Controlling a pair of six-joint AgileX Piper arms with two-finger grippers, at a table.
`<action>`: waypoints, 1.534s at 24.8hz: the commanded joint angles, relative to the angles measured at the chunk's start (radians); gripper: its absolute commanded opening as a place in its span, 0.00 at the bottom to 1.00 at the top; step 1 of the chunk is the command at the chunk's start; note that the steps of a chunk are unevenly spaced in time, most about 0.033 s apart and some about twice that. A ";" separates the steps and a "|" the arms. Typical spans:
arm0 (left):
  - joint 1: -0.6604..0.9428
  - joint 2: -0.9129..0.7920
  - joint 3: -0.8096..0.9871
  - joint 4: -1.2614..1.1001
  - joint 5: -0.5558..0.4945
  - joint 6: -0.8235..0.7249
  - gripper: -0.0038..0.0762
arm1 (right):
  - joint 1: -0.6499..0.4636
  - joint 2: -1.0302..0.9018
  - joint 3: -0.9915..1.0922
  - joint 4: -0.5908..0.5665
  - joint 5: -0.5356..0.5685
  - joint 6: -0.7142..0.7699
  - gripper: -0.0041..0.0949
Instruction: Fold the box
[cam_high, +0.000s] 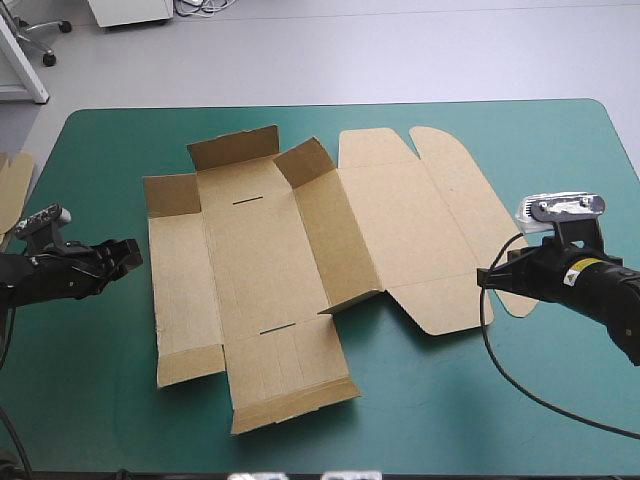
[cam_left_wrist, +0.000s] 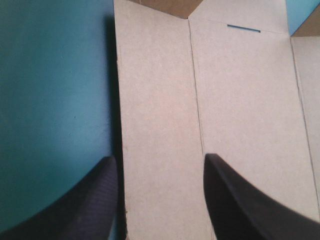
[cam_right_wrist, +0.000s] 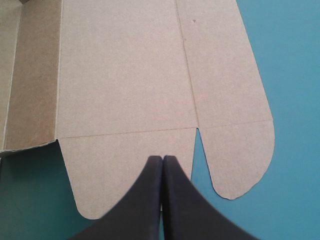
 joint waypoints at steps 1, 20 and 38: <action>0.006 0.013 -0.029 -0.032 -0.014 0.006 0.52 | -0.003 -0.008 -0.035 0.000 -0.042 -0.006 0.01; 0.086 0.198 -0.029 -0.198 0.210 0.140 0.52 | -0.003 -0.012 -0.038 -0.018 -0.017 -0.004 0.01; 0.085 0.371 -0.025 -0.256 0.268 0.276 0.52 | -0.003 -0.070 -0.069 -0.044 0.048 -0.004 0.01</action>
